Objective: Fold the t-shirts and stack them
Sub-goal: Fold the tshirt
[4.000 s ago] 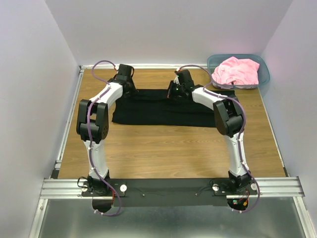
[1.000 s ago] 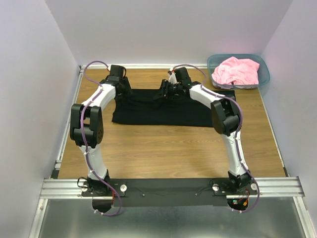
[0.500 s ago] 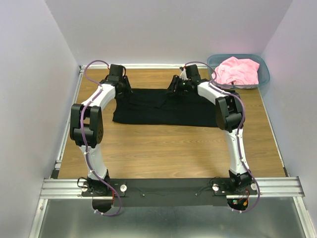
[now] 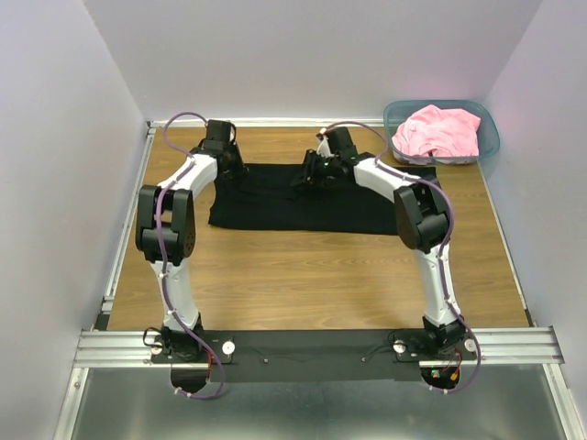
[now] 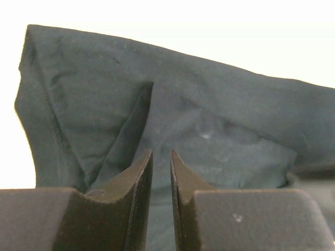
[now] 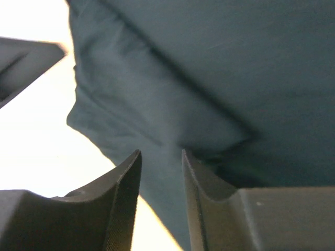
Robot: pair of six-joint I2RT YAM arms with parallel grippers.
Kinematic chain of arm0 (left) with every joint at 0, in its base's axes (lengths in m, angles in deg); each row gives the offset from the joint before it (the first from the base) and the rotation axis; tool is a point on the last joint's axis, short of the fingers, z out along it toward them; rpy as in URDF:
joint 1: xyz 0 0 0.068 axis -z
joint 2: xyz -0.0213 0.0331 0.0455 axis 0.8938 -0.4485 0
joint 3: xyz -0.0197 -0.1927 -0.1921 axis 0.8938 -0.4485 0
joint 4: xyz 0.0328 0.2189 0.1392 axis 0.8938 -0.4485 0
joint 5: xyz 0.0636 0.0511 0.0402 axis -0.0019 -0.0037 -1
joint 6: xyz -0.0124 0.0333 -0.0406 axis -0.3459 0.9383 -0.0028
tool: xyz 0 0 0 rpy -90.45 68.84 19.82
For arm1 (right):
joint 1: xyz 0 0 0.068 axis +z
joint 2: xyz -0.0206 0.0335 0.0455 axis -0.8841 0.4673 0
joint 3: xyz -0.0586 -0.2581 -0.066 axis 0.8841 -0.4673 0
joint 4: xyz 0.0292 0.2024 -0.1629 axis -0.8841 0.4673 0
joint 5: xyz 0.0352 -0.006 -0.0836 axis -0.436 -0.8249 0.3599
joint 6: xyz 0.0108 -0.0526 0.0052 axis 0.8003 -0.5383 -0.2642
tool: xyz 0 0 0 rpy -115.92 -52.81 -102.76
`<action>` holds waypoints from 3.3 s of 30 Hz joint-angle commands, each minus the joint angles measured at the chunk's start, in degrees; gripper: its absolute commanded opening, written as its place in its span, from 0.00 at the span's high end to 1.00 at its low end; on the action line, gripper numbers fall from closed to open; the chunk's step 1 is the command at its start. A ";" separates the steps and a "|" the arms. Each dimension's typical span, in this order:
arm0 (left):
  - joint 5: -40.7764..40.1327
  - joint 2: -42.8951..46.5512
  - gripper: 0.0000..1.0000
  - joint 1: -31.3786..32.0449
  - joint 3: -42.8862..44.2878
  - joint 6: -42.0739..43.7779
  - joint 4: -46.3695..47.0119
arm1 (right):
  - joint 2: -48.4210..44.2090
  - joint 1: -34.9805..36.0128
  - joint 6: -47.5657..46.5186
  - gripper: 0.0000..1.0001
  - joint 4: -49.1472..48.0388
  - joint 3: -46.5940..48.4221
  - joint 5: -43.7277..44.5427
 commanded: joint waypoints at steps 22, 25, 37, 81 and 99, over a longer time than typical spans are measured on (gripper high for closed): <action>-7.94 -10.20 0.83 -2.41 2.89 -0.27 -2.76 | -2.96 -5.06 -2.44 0.63 -6.14 -7.82 5.27; -7.15 -7.04 0.71 -2.41 2.45 -0.27 -2.84 | -10.78 -6.73 -4.38 0.61 -6.05 -12.38 6.32; -9.35 13.16 0.26 -2.41 -5.71 -3.69 -2.68 | -34.88 -27.81 -13.00 0.49 4.32 -34.09 15.12; -9.95 19.25 0.66 -6.54 -32.09 -8.62 3.57 | -46.57 -42.68 -1.57 0.67 2.12 -52.65 12.90; -10.49 17.31 0.72 -15.59 -36.84 -8.09 4.36 | -40.68 -44.00 -0.43 0.77 1.95 -59.59 27.68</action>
